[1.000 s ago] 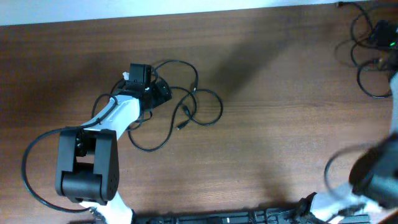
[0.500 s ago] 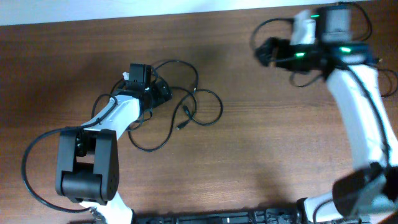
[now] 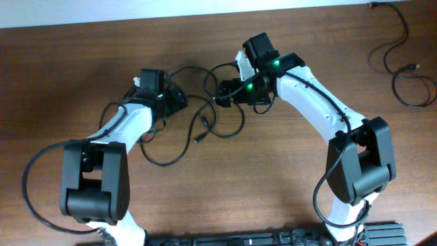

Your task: Untangle cables

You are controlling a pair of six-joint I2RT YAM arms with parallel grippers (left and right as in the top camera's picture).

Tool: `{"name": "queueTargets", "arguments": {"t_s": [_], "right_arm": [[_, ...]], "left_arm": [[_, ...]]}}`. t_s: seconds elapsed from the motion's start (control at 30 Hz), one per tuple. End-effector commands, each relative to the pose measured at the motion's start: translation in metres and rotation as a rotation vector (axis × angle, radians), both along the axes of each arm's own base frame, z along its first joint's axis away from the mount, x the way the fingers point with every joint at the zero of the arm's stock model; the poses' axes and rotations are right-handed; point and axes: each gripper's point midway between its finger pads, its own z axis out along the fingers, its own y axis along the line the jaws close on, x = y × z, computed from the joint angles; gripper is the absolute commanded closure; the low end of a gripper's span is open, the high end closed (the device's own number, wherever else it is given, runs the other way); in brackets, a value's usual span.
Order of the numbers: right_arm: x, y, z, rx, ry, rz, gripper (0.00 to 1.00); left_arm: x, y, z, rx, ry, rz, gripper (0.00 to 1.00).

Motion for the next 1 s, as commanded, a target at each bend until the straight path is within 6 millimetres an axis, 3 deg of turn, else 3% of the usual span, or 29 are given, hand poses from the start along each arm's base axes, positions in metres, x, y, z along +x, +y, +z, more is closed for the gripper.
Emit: {"name": "queueTargets", "arguments": {"t_s": [0.0, 0.07, 0.1, 0.17, 0.23, 0.27, 0.33, 0.43, 0.53, 0.6, 0.63, 0.67, 0.7, 0.73, 0.8, 0.87, 0.93, 0.97], "right_arm": [[0.001, 0.003, -0.006, -0.031, -0.016, -0.008, 0.01], [0.011, 0.011, -0.001, -0.011, -0.07, -0.002, 0.01], [0.015, 0.015, 0.001, 0.0, -0.094, 0.001, 0.01], [0.023, 0.023, 0.007, 0.031, -0.12, -0.026, 0.01], [0.019, 0.047, 0.007, 0.066, -0.119, -0.037, 0.01], [0.016, 0.069, 0.005, 0.093, -0.139, 0.0, 0.01], [0.008, 0.103, -0.001, 0.122, -0.17, 0.063, 0.01], [-0.019, 0.183, -0.018, 0.203, -0.257, 0.213, 0.01], [-0.047, 0.228, -0.038, 0.23, -0.297, 0.298, 0.01], [-0.056, 0.239, -0.053, 0.205, -0.307, 0.312, 0.02], [-0.061, 0.241, -0.067, 0.162, -0.313, 0.309, 0.09], [-0.063, 0.241, -0.076, 0.136, -0.315, 0.307, 0.33], [-0.062, 0.24, -0.076, 0.135, -0.315, 0.305, 0.66], [-0.057, 0.238, -0.073, 0.132, -0.328, 0.3, 0.93], [-0.035, 0.211, -0.052, 0.103, -0.353, 0.287, 0.96], [-0.015, 0.172, -0.012, 0.089, -0.35, 0.214, 0.96], [0.004, 0.134, 0.047, 0.119, -0.406, 0.153, 0.96], [0.011, 0.114, 0.09, 0.167, -0.482, 0.171, 0.96]], "left_arm": [[0.033, 0.023, 0.11, -0.014, -0.225, -0.056, 0.01], [0.03, 0.041, 0.173, 0.017, -0.35, -0.056, 0.01], [0.024, 0.046, 0.193, 0.018, -0.391, -0.046, 0.01], [0.01, 0.048, 0.218, 0.076, -0.437, -0.107, 0.01], [0.0, 0.07, 0.241, 0.225, -0.478, -0.08, 0.01], [-0.004, 0.08, 0.251, 0.271, -0.494, -0.038, 0.01], [-0.009, 0.084, 0.258, 0.282, -0.505, -0.019, 0.01], [-0.015, 0.096, 0.252, 0.262, -0.471, 0.037, 0.01], [-0.025, 0.117, 0.241, 0.232, -0.413, 0.133, 0.01], [-0.031, 0.131, 0.236, 0.198, -0.392, 0.218, 0.01], [-0.034, 0.136, 0.234, 0.191, -0.379, 0.244, 0.01], [-0.037, 0.138, 0.231, 0.187, -0.361, 0.246, 0.01], [-0.04, 0.138, 0.227, 0.188, -0.34, 0.244, 0.01], [-0.043, 0.137, 0.224, 0.187, -0.321, 0.242, 0.01], [-0.053, 0.136, 0.214, 0.187, -0.266, 0.238, 0.01], [-0.06, 0.13, 0.207, 0.161, -0.225, 0.217, 0.01], [-0.062, 0.111, 0.2, 0.072, -0.2, 0.158, 0.01], [-0.062, 0.101, 0.197, 0.023, -0.193, 0.127, 0.01]]}}
